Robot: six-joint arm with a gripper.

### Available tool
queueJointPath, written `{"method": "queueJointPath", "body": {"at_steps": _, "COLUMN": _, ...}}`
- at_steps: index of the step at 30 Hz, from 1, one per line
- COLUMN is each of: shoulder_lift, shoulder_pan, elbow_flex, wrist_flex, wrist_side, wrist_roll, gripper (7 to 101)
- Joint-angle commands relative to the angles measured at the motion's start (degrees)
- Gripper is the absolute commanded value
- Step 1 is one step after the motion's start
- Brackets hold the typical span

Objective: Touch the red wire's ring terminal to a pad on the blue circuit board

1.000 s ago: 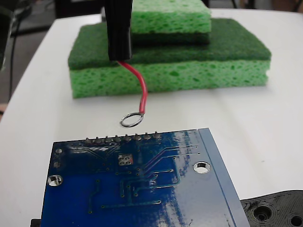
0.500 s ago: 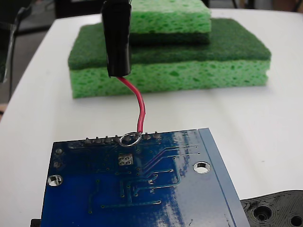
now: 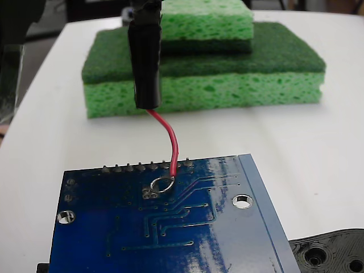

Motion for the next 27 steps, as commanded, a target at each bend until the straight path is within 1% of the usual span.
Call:
{"method": "queueJointPath", "body": {"at_steps": 1, "shoulder_lift": 0.26, "shoulder_pan": 0.09, "elbow_flex": -0.26, "wrist_flex": -0.09, "wrist_side": -0.18, "wrist_roll": 0.0, "gripper": 100.3}}
{"method": "queueJointPath", "body": {"at_steps": 27, "shoulder_lift": -0.18, "shoulder_pan": 0.88, "elbow_flex": 0.09, "wrist_flex": -0.7, "wrist_side": -0.26, "wrist_roll": -0.18, "gripper": 100.3}}
